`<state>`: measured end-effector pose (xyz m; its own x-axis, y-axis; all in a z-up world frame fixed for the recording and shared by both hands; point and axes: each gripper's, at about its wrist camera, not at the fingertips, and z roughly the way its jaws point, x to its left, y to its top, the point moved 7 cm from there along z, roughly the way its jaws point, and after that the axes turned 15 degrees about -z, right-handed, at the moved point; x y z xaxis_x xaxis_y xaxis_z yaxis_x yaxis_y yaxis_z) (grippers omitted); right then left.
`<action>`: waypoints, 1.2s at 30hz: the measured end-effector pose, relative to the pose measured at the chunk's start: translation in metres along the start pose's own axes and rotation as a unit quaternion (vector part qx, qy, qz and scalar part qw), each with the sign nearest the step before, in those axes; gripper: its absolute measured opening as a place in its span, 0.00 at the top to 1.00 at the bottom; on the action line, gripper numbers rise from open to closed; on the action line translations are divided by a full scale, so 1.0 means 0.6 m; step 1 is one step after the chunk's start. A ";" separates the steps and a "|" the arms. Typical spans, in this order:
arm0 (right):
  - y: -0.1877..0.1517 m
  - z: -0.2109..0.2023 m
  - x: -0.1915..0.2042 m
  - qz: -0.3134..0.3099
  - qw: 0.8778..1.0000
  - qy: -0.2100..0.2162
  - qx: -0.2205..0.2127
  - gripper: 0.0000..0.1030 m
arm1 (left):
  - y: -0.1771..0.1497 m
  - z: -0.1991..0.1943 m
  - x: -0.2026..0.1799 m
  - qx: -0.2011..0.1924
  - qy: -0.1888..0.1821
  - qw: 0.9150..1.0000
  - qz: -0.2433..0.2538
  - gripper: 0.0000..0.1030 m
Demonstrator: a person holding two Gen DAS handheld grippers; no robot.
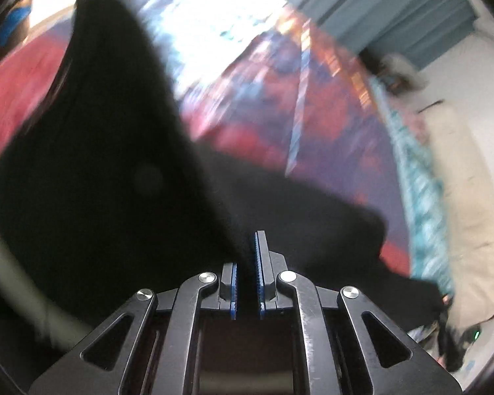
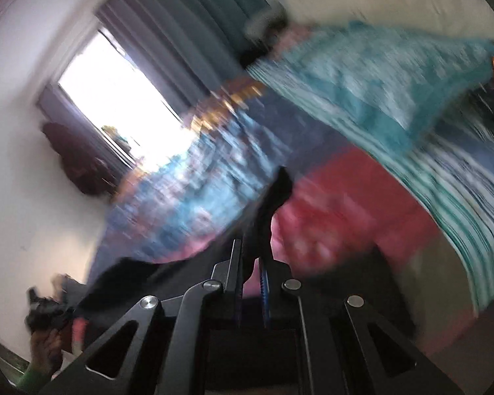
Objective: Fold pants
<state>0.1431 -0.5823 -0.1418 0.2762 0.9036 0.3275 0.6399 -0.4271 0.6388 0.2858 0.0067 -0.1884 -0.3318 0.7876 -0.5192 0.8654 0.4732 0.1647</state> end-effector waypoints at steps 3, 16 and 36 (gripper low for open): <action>-0.062 0.033 -0.047 0.022 0.997 -0.019 0.065 0.91 | -0.071 0.040 0.068 0.032 0.029 0.999 -0.027 0.93; -0.136 0.016 -0.116 0.020 0.988 -0.083 0.128 0.91 | -0.135 0.042 0.060 0.031 0.057 0.997 0.029 0.94; -0.175 0.027 -0.140 0.034 0.974 -0.126 0.184 0.91 | -0.173 0.054 0.077 0.053 0.100 0.992 0.049 0.90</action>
<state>0.0641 -0.6129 -0.2477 0.4640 0.8731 0.1498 0.8148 -0.4870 0.3147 0.1927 -0.0185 -0.2566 -0.3031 0.8955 -0.3260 0.9284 0.3547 0.1111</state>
